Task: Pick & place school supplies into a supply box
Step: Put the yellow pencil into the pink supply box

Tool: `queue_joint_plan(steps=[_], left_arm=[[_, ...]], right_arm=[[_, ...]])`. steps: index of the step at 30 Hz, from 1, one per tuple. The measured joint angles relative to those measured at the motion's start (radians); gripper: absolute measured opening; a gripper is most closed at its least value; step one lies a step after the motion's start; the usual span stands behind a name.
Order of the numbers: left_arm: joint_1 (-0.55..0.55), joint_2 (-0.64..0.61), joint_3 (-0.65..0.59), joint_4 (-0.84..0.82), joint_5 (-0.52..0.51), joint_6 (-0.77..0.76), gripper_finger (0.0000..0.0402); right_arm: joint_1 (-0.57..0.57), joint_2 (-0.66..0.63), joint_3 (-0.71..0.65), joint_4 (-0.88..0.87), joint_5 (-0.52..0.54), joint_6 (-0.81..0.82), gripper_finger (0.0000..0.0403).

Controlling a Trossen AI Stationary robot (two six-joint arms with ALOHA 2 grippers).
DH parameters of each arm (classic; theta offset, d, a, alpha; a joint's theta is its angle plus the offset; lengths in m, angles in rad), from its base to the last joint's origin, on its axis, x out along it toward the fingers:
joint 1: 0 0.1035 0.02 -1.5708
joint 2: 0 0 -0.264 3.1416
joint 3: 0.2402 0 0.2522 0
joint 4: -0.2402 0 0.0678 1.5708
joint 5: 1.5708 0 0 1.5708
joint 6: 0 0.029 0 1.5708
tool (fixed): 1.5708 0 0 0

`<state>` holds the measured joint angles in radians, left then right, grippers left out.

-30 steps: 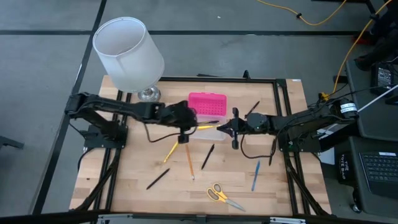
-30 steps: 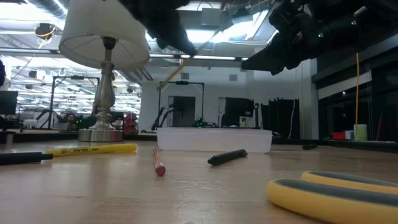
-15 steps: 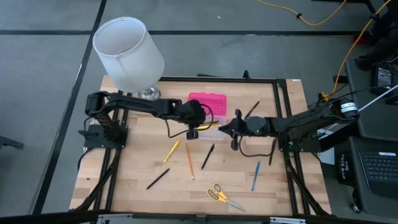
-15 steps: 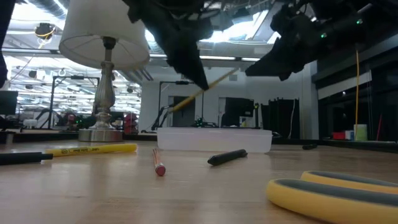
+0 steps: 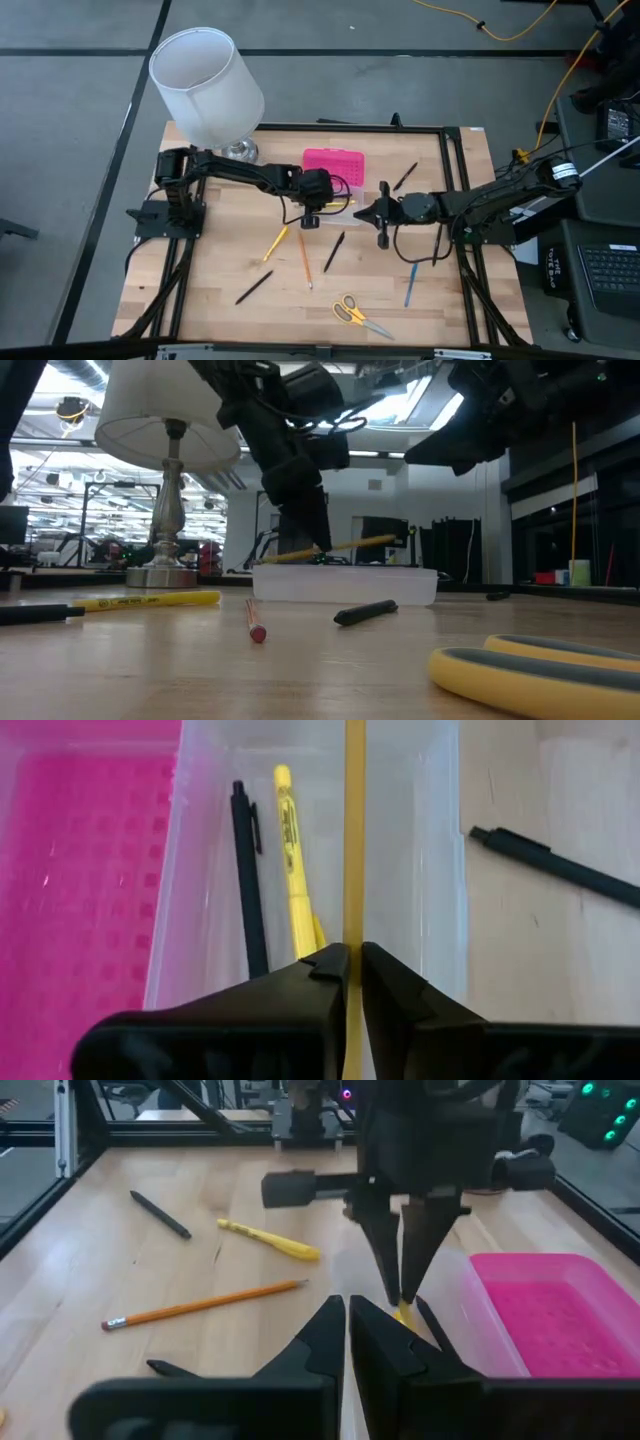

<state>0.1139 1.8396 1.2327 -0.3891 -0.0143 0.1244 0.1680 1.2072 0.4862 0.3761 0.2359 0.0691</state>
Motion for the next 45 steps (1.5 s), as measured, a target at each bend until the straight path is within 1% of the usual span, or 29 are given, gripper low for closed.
queue_joint_plan(steps=[3,10,12,18,21,27,33,39,41,45], left_arm=[[-0.001,0.019,-0.001,0.031,0.007,0.01,0.0013],[0.0,0.013,-0.001,0.061,0.016,-0.003,0.0013],[0.0,0.01,-0.001,0.086,0.017,-0.004,0.0013],[0.0,0.01,0.025,0.077,0.025,-0.006,0.0013],[0.0,0.01,0.026,0.072,0.05,-0.006,0.0013],[0.005,0.022,0.026,0.081,0.051,0.012,0.0013],[0.013,0.055,0.029,0.158,0.052,0.016,0.0013],[0.015,0.101,0.026,0.116,0.052,0.015,0.0013],[0.015,0.114,0.027,0.125,0.052,0.012,0.0013],[0.015,0.115,0.026,0.121,0.051,0.012,0.0013]], right_arm=[[0.0,0.0,0.0,0.005,0.0,-0.018,0.0026],[-0.001,0.0,0.0,0.008,0.002,-0.042,0.0026],[-0.001,0.0,0.0,0.009,0.017,-0.051,0.0026],[-0.002,0.0,0.0,0.009,0.084,-0.067,0.0026],[-0.002,0.0,0.0,0.009,0.085,-0.077,0.0026],[-0.002,0.0,0.0,0.016,0.085,-0.097,0.0026],[-0.002,0.001,0.0,0.017,0.085,-0.1,0.0026],[-0.002,0.001,-0.001,0.023,0.085,-0.1,0.0026],[-0.002,0.001,-0.001,0.023,0.085,-0.1,0.0026],[-0.002,0.001,-0.001,0.022,0.085,-0.1,0.0026]])
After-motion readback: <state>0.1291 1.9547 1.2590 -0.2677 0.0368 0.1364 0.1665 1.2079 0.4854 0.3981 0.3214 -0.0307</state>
